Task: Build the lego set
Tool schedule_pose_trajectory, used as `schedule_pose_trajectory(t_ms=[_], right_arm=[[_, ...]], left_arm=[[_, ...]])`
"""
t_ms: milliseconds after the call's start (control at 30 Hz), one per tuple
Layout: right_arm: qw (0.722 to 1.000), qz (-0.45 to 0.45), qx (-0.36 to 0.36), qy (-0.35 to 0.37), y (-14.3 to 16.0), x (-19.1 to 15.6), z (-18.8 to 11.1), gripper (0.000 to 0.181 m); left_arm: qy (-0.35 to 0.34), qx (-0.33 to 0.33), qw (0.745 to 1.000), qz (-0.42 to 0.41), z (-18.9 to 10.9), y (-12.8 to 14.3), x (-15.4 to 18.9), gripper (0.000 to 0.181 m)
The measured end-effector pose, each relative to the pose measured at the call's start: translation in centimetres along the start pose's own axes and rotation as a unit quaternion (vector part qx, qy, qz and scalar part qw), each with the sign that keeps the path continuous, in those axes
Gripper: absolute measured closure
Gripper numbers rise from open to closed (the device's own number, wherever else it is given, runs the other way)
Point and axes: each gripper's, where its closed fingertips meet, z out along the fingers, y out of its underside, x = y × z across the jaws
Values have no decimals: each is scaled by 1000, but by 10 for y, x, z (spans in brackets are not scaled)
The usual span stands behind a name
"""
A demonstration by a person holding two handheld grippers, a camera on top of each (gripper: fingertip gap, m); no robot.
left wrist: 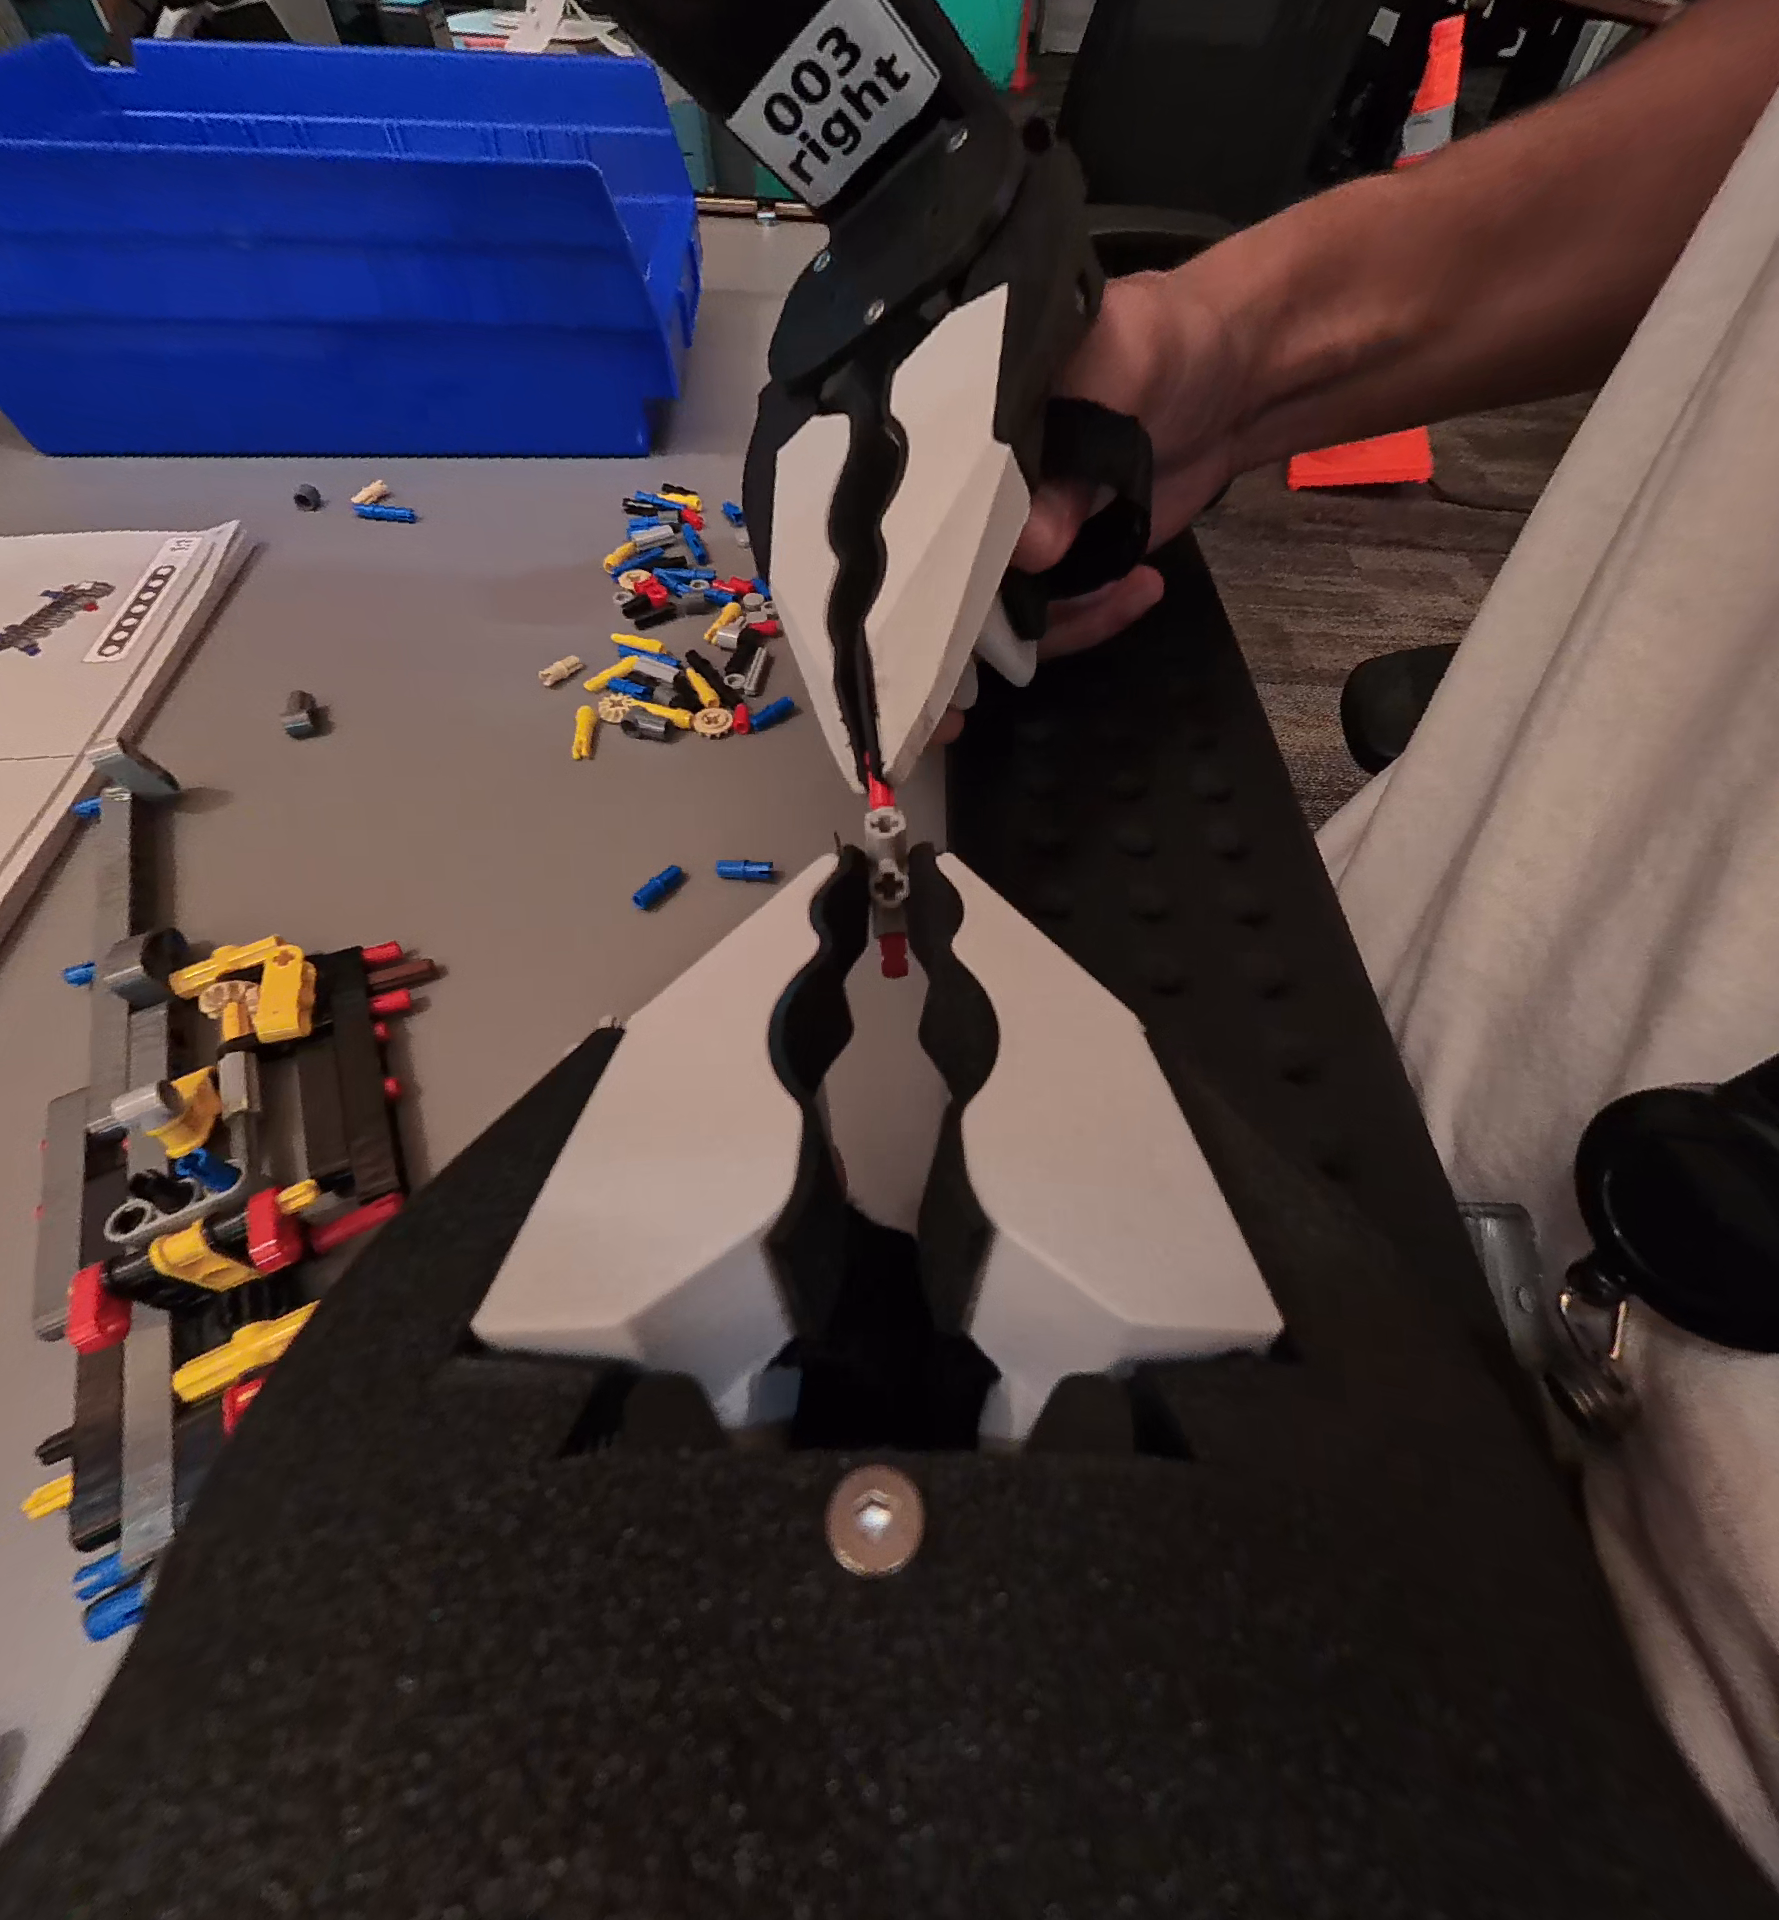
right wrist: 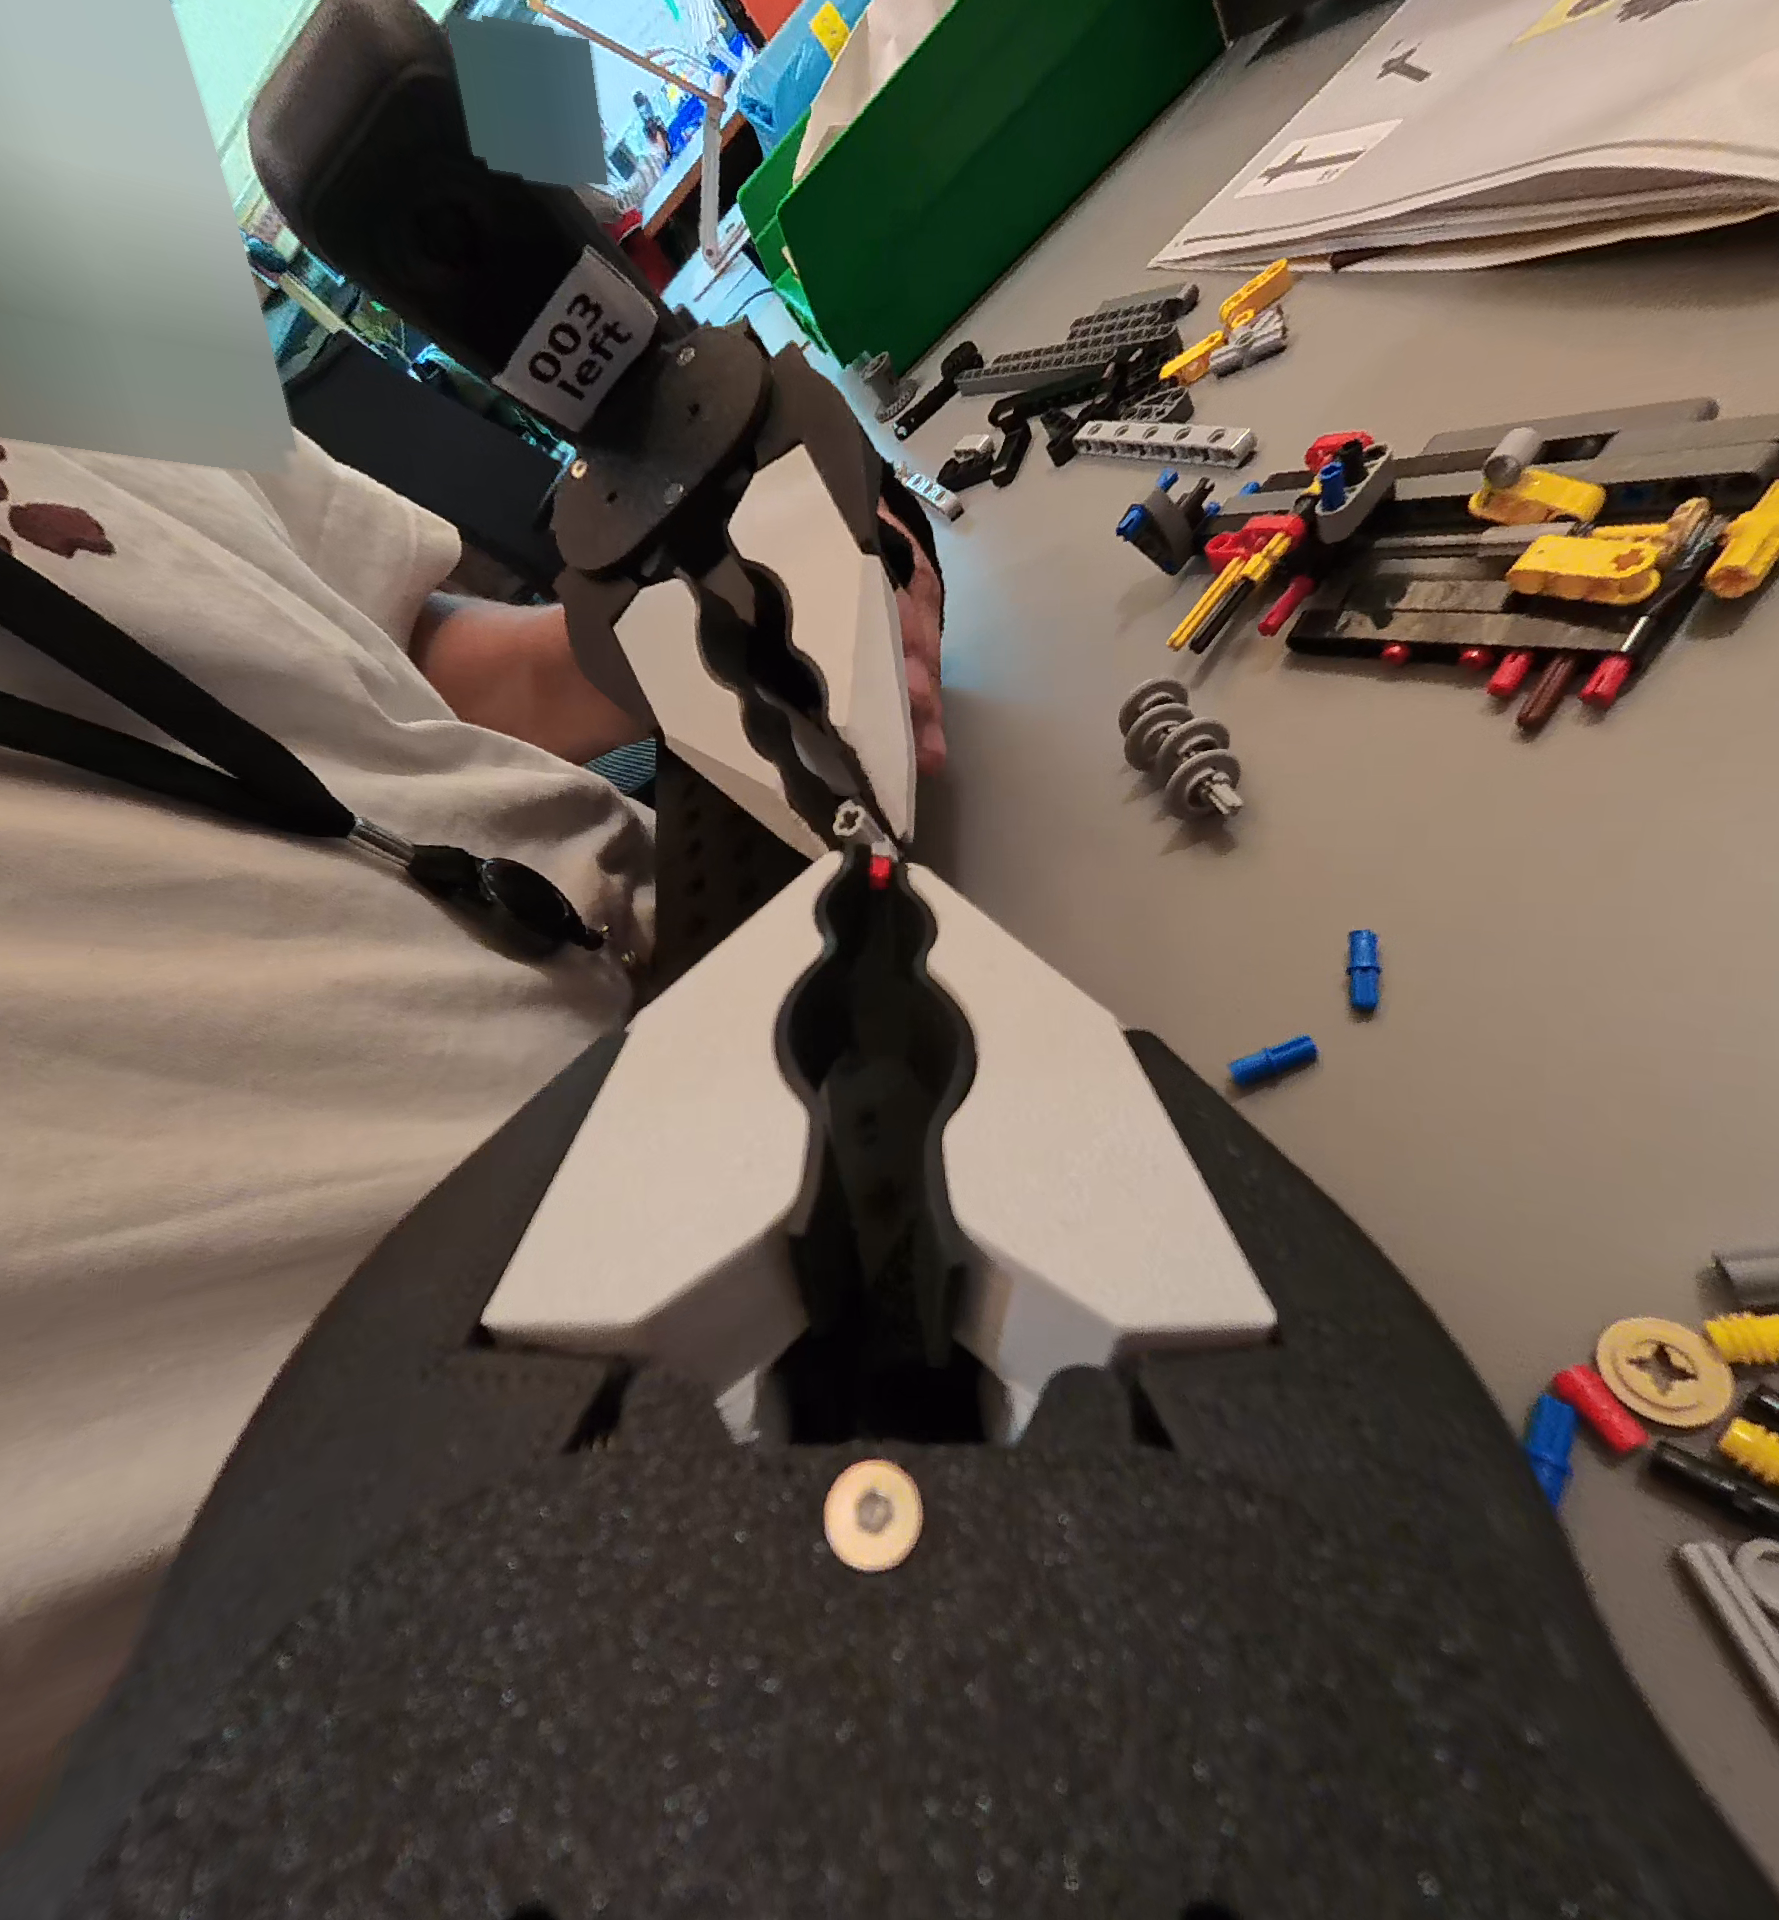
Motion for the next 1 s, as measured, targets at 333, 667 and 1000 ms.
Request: schedule_pose_trajectory(t_ms=[333,667,1000], right_arm=[[1000,-7,1,2,0,-1,1,179],[999,-33,-34,6,8,-5,14,179],[1000,10,24,-2,-10,-1,5,177]], left_arm=[[2,7,1000,-2,-1,-2,0,175],[26,-32,998,45,11,7,16,175],[-44,-12,999,4,6,1,-13,175]])
